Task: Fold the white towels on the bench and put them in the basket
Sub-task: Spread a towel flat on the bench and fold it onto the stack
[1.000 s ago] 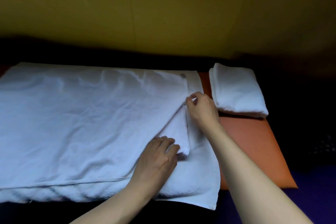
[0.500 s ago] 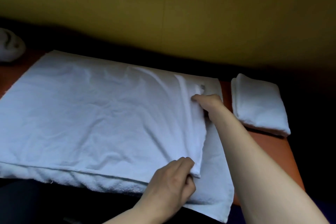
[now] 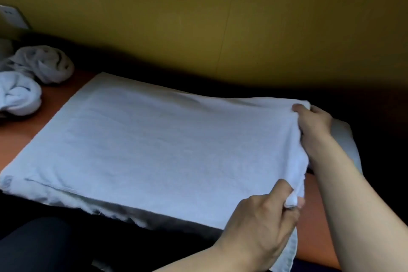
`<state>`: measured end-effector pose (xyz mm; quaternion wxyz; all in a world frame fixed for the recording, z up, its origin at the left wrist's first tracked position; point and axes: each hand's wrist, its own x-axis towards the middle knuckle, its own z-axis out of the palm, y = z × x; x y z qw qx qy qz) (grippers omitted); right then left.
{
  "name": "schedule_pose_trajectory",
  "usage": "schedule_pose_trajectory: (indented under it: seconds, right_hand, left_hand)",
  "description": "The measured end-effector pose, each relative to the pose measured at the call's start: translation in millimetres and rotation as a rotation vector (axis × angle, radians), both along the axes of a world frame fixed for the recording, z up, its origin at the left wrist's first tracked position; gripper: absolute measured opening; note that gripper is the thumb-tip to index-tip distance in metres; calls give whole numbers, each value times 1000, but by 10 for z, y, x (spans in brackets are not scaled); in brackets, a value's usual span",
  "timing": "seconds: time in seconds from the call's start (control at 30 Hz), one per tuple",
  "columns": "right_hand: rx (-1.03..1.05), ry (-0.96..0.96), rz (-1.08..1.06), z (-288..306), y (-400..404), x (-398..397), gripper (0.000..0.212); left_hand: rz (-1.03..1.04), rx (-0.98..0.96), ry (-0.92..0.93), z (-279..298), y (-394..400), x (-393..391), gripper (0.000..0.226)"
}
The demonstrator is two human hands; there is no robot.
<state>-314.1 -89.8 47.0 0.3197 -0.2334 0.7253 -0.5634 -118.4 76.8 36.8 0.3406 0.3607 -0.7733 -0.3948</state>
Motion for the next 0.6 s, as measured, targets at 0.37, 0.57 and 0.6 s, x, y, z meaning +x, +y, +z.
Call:
schedule_pose_trajectory:
  seconds: [0.37, 0.57, 0.6]
  right_hand:
    - [52, -53, 52, -10, -77, 700, 31]
    - [26, 48, 216, 177, -426, 1687, 17]
    - [18, 49, 240, 204, -499, 1877, 17]
  left_hand:
    - [378, 266, 30, -252, 2, 1167, 6]
    - [521, 375, 69, -232, -130, 2012, 17]
    - [530, 381, 64, -210, -150, 2136, 22]
